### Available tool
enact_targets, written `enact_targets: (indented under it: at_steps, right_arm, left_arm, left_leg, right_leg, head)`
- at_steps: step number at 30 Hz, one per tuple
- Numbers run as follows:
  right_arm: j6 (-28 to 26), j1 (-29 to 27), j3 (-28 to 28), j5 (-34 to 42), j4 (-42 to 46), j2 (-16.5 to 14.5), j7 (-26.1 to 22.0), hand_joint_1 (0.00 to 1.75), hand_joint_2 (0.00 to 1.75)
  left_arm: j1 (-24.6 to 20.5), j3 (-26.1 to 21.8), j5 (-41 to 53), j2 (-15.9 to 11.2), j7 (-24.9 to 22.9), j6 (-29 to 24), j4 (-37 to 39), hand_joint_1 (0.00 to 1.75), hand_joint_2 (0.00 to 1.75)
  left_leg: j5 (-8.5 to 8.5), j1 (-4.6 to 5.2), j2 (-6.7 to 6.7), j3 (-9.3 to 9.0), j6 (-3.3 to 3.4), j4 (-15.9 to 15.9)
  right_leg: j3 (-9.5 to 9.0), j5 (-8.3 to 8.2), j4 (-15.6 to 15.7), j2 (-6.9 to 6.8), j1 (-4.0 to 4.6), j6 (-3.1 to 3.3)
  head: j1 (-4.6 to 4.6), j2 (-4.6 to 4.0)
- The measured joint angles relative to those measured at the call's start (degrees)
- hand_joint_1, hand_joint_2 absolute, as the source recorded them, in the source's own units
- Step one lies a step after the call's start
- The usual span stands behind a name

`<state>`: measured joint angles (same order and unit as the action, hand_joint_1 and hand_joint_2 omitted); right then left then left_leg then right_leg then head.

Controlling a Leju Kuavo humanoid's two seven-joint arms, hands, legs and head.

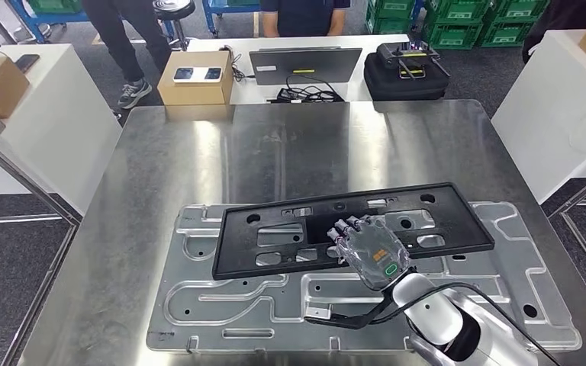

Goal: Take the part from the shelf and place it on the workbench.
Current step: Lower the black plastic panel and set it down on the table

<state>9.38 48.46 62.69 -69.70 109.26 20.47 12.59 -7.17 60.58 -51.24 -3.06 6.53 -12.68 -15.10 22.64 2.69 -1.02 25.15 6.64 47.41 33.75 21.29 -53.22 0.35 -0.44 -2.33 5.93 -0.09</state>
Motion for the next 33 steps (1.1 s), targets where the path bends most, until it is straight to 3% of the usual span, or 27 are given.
enact_targets:
  at_steps: [1, 2, 6, 7, 8, 11, 12, 13, 14, 16, 17, 18, 21, 22, 23, 25, 26, 27, 28, 29, 31, 33]
  right_arm:
    - [0.0, 0.04, -0.03, 0.02, 0.01, -0.01, -0.02, 1.69, 1.75]
    - [0.0, 0.04, -0.05, 0.03, 0.02, -0.02, -0.04, 1.69, 1.75]
    - [0.01, 0.05, -0.09, 0.04, 0.04, 0.04, -0.09, 0.0, 0.0]
    - [0.0, 0.06, -0.09, 0.04, 0.04, 0.05, -0.09, 0.0, 0.0]
    - [0.0, 0.15, -0.14, 0.04, 0.05, 0.0, -0.09, 0.0, 0.0]
    - [0.0, 0.25, -0.26, 0.05, 0.03, -0.21, -0.2, 0.0, 0.0]
    - [0.0, 0.16, -0.26, 0.06, 0.0, -0.23, -0.26, 0.0, 0.0]
    - [0.0, 0.09, -0.26, 0.08, -0.02, -0.23, -0.28, 0.0, 0.0]
    - [-0.01, 0.1, -0.26, 0.08, -0.02, -0.24, -0.3, 0.0, 0.0]
    - [-0.02, 0.21, -0.29, 0.09, -0.02, -0.26, -0.31, 0.0, 0.0]
    - [-0.02, 0.28, -0.34, 0.09, -0.02, -0.26, -0.31, 0.0, 0.0]
    - [-0.02, 0.3, -0.4, 0.09, -0.01, -0.26, -0.31, 0.0, 0.0]
    - [-0.02, 0.25, -0.58, 0.09, 0.03, -0.25, -0.32, 0.0, 0.0]
    - [-0.02, 0.25, -0.65, 0.09, 0.04, -0.24, -0.33, 0.0, 0.0]
    - [-0.01, 0.26, -0.74, 0.09, 0.04, -0.22, -0.33, 0.0, 0.0]
    - [0.08, 0.19, -0.85, 0.09, 0.04, -0.14, -0.27, 0.0, 0.0]
    - [0.13, 0.11, -0.87, 0.09, 0.04, -0.08, -0.17, 0.0, 0.0]
    - [0.17, 0.05, -0.92, 0.08, 0.04, 0.03, 0.0, 0.0, 0.0]
    - [0.15, 0.05, -1.03, 0.03, 0.05, 0.19, 0.26, 0.0, 0.0]
    - [0.06, 0.11, -1.25, -0.07, 0.07, 0.36, 0.66, 0.0, 0.0]
    - [-0.38, 0.33, -2.11, -0.62, 0.21, 0.79, 1.79, 0.0, 0.0]
    - [-1.16, 0.46, -3.48, -1.39, 0.58, 1.19, 3.03, 0.0, 0.0]
  left_arm:
    - [-0.09, 0.01, -0.01, 0.01, 0.03, 0.07, 0.0, 0.0, 1.75]
    - [-0.16, 0.01, -0.02, 0.02, 0.04, 0.13, 0.0, 0.0, 1.75]
    - [-0.29, 0.0, -0.02, -0.19, 0.05, 0.2, 0.02, 0.0, 1.75]
    - [-0.3, -0.01, -0.02, -0.32, 0.05, 0.19, 0.02, 0.0, 1.75]
    - [-0.34, 0.0, 0.05, -0.31, 0.03, 0.17, 0.02, 0.0, 1.75]
    - [-0.43, 0.07, 0.63, -0.22, -0.09, -0.32, 0.0, 0.0, 1.75]
    - [-0.35, 0.1, 0.76, -0.22, -0.13, -0.51, 0.0, 0.0, 1.75]
    - [-0.26, 0.12, 0.73, -0.22, -0.16, -0.61, 0.0, 0.0, 1.75]
    - [-0.2, 0.14, 0.61, -0.22, -0.11, -0.68, 0.0, 0.0, 1.75]
    - [-0.27, 0.14, 0.24, -0.26, 0.04, -0.77, 0.0, 0.0, 1.75]
    - [-0.37, 0.14, 0.07, -0.29, 0.11, -0.79, 0.0, 0.0, 1.75]
    - [-0.43, 0.14, -0.07, -0.32, 0.13, -0.79, 0.0, 0.0, 1.75]
    - [-0.35, 0.14, -0.19, -0.37, 0.14, -0.76, 0.0, 0.0, 1.75]
    - [-0.32, 0.14, -0.19, -0.37, 0.14, -0.73, 0.0, 0.0, 1.75]
    - [-0.32, 0.14, -0.19, -0.38, 0.13, -0.7, 0.0, 0.0, 1.75]
    - [-0.41, 0.14, -0.2, -0.39, 0.09, -0.66, 0.0, 0.0, 1.75]
    - [-0.41, 0.14, -0.21, -0.39, 0.05, -0.66, 0.0, 0.0, 1.75]
    - [-0.4, 0.14, -0.22, -0.39, 0.03, -0.66, 0.0, 0.0, 1.75]
    - [-0.35, 0.14, -0.27, -0.39, 0.01, -0.66, 0.0, 0.0, 1.75]
    - [-0.31, 0.14, -0.32, -0.38, 0.01, -0.66, 0.0, 0.0, 1.75]
    - [-0.29, 0.14, -0.46, -0.38, 0.0, -0.72, 0.0, 0.0, 1.75]
    - [-0.3, 0.14, -0.6, -0.4, -0.1, -0.87, 0.0, 0.0, 1.75]
  left_leg:
    - [0.45, 0.1, 0.02, -0.18, -0.19, 0.08]
    - [0.77, 0.19, 0.04, -0.24, -0.39, 0.28]
    - [1.47, 0.41, -0.05, -0.47, -0.86, 0.65]
    - [1.58, 0.48, -0.06, -0.47, -0.92, 0.69]
    - [2.67, 0.23, 0.0, 0.55, -1.44, 2.76]
    - [9.38, -1.68, 0.24, 9.32, -3.87, 18.72]
    - [9.97, -2.2, 0.28, 11.42, -4.3, 21.69]
    - [8.65, -2.47, 0.3, 11.55, -4.51, 20.69]
    - [6.2, -2.64, 0.34, 10.48, -4.58, 17.22]
    - [0.65, -2.65, 0.44, 6.79, -4.25, 7.47]
    - [-0.84, -2.46, 0.46, 5.4, -3.92, 3.85]
    - [-1.49, -2.23, 0.47, 4.67, -3.57, 1.94]
    - [-1.68, -1.94, 0.43, 3.96, -2.73, 0.84]
    - [-1.85, -2.03, 0.45, 3.63, -2.51, 0.52]
    - [-2.0, -2.15, 0.47, 3.29, -2.27, 0.24]
    - [-1.9, -2.13, 0.52, 3.08, -1.94, 0.24]
    - [-1.8, -2.06, 0.53, 3.02, -1.8, 0.29]
    - [-1.69, -1.99, 0.52, 2.96, -1.72, 0.34]
    - [-1.54, -1.97, 0.5, 2.84, -1.71, 0.43]
    - [-1.31, -1.99, 0.46, 2.67, -1.77, 0.57]
    - [-0.62, -1.87, 0.35, 2.41, -2.23, 1.1]
    - [-0.01, -1.54, 0.3, 2.48, -2.64, 1.79]
  right_leg:
    - [-0.86, -1.56, 2.67, -0.02, 0.1, 0.26]
    - [-1.19, -1.98, 3.81, -0.06, 0.18, 0.47]
    - [-1.58, -1.88, 4.0, -0.15, -0.39, 1.0]
    - [-1.63, -1.88, 4.02, -0.16, -0.52, 1.0]
    - [-1.71, -1.83, 4.02, -0.16, -0.56, 1.07]
    - [-2.01, -1.32, 3.99, -0.1, -0.84, 1.17]
    - [-2.11, -1.12, 3.97, -0.09, -0.97, 1.06]
    - [-2.3, -0.96, 3.96, -0.06, -1.1, 0.91]
    - [-2.58, -0.78, 3.95, -0.04, -1.24, 0.72]
    - [-3.17, -0.48, 4.01, -0.02, -1.5, 0.33]
    - [-3.29, -0.38, 4.03, -0.02, -1.58, 0.08]
    - [-3.29, -0.31, 4.05, -0.02, -1.66, -0.22]
    - [-3.22, 0.05, 3.96, -0.04, -1.8, -1.31]
    - [-2.8, 0.93, 2.85, -0.07, -1.77, -1.5]
    - [-1.71, 2.49, 0.33, -0.1, -1.71, -1.61]
    - [2.56, 6.83, -8.67, -0.12, -1.55, -1.6]
    - [4.83, 8.35, -13.05, -0.12, -1.51, -1.64]
    - [6.31, 8.79, -15.62, -0.12, -1.48, -1.67]
    - [6.48, 7.95, -15.52, -0.12, -1.46, -1.68]
    - [5.4, 6.1, -12.96, -0.13, -1.48, -1.66]
    - [1.12, 1.82, -4.06, -0.15, -1.54, -1.68]
    - [-1.58, -0.08, 1.65, -0.08, -1.68, -1.5]
  head:
    - [0.01, 0.0]
    - [0.01, 0.0]
    - [0.02, 0.01]
    - [0.01, 0.01]
    - [0.03, 0.01]
    - [0.09, 0.0]
    - [0.09, 0.0]
    - [0.09, 0.01]
    - [0.1, 0.01]
    - [0.1, 0.01]
    - [0.11, 0.0]
    - [0.11, 0.0]
    - [0.12, 0.0]
    - [0.11, 0.0]
    - [0.1, 0.0]
    - [0.09, 0.01]
    - [0.1, 0.01]
    - [0.1, 0.01]
    - [0.1, 0.01]
    - [0.09, 0.01]
    - [0.09, 0.01]
    - [0.12, 0.01]
